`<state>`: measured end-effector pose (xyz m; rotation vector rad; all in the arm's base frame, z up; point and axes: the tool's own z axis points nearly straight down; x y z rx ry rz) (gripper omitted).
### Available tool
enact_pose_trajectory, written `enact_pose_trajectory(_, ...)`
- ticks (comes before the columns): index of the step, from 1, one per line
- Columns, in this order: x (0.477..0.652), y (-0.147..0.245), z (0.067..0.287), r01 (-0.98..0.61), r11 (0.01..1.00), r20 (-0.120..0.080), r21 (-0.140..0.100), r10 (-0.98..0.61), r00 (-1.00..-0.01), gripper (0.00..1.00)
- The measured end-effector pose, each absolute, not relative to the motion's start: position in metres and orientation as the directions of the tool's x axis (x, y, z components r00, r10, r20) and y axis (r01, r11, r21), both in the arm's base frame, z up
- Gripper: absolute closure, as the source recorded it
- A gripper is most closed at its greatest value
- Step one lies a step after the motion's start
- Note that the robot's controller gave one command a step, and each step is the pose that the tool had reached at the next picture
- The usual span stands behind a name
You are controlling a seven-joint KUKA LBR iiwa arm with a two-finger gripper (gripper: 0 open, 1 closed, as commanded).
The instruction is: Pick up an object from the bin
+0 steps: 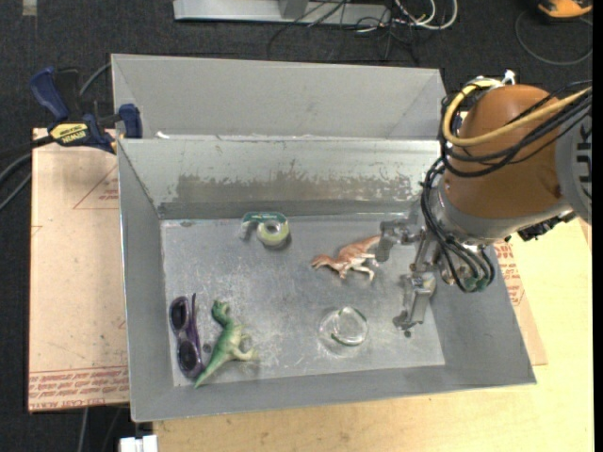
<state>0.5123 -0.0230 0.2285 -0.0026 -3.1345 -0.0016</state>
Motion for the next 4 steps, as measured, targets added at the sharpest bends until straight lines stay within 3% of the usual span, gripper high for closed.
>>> enact_pose_trajectory(1, 0.514, -0.023, 0.233, 0.0, 1.0, -0.001, 0.0, 0.0, -1.0, 0.0)
enact_pose_trajectory(2, 0.593, 0.032, 0.147, -0.063, 0.998, -0.004, 0.002, -0.063, -0.998, 0.0)
enact_pose_trajectory(3, 0.57, 0.015, 0.131, -0.191, 0.982, -0.001, 0.001, -0.191, -0.982, 0.0)
enact_pose_trajectory(4, 0.616, -0.008, 0.106, -0.013, 1.0, -0.01, 0.003, -0.013, -1.0, 0.0)
